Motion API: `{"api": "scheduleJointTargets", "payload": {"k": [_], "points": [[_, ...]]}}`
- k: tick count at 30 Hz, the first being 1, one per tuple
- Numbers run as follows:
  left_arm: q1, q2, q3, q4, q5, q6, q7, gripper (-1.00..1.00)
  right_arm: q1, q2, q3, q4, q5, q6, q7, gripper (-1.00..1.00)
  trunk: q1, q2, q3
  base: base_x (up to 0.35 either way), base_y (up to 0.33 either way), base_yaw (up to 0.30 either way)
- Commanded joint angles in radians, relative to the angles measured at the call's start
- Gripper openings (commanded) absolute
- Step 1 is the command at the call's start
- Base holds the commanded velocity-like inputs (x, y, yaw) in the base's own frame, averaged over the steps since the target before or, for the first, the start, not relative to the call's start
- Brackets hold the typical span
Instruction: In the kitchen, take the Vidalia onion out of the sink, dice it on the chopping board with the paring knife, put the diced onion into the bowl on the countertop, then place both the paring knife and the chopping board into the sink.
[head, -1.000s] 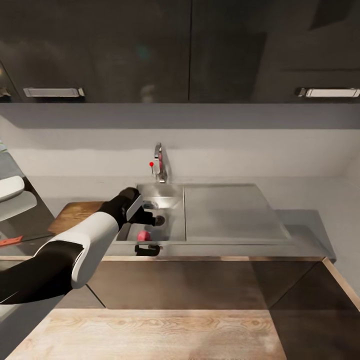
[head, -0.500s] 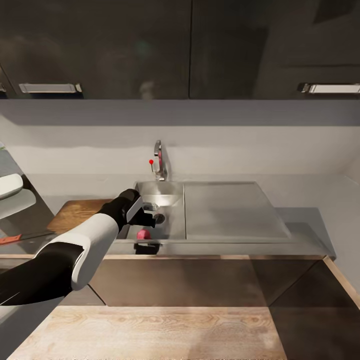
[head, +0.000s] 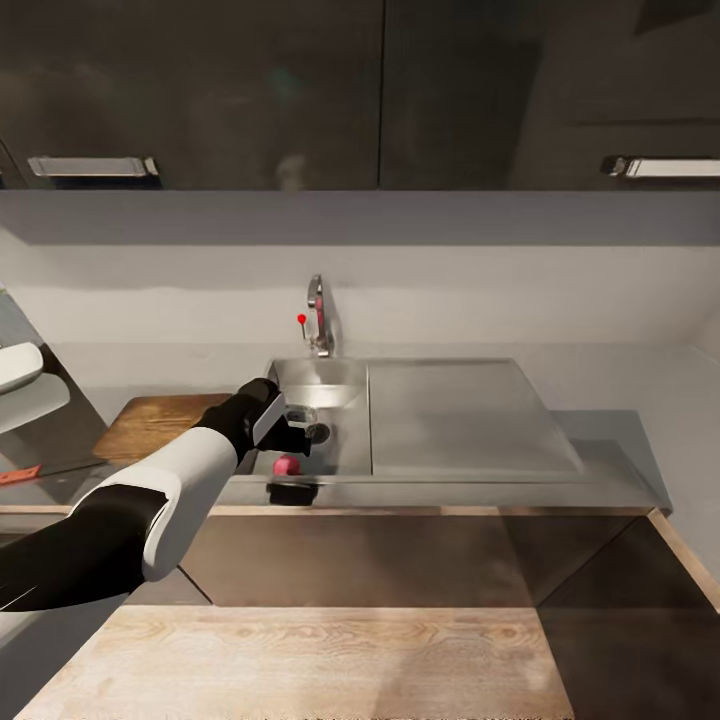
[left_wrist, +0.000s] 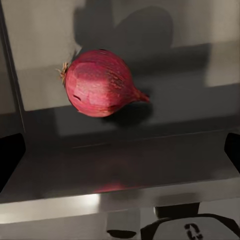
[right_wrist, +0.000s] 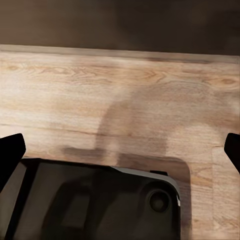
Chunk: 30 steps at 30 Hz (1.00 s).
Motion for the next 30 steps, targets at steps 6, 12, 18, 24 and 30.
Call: {"api": "scheduleJointTargets", "payload": {"k": [6, 12, 18, 24, 30], "points": [[0.000, 0.000, -0.006, -0.001, 0.008, 0.004, 0.005, 1.00, 0.000, 0.000, -0.001, -0.001, 0.002, -0.001, 0.001, 1.00, 0.001, -0.002, -0.009, 0.000, 0.043, 0.000], [0.015, -0.001, -0.006, -0.001, 0.009, 0.002, 0.003, 1.00, 0.000, 0.000, -0.001, -0.001, 0.002, 0.000, 0.001, 1.00, 0.001, -0.002, -0.016, 0.000, 0.052, 0.000], [0.030, -0.001, -0.006, -0.002, 0.011, 0.001, 0.002, 1.00, 0.000, 0.000, -0.001, -0.001, 0.002, 0.000, 0.001, 1.00, 0.001, -0.002, -0.022, 0.000, 0.005, 0.000], [0.032, -0.001, -0.006, -0.002, 0.011, 0.001, 0.002, 1.00, 0.000, 0.000, -0.001, -0.001, 0.002, 0.000, 0.001, 1.00, 0.001, -0.002, -0.029, 0.089, 0.000, 0.000], [0.032, -0.001, -0.006, -0.002, 0.011, 0.001, 0.002, 1.00, 0.000, 0.000, -0.001, -0.001, 0.002, 0.000, 0.001, 1.00, 0.001, -0.002, -0.036, 0.125, 0.000, 0.000]]}}
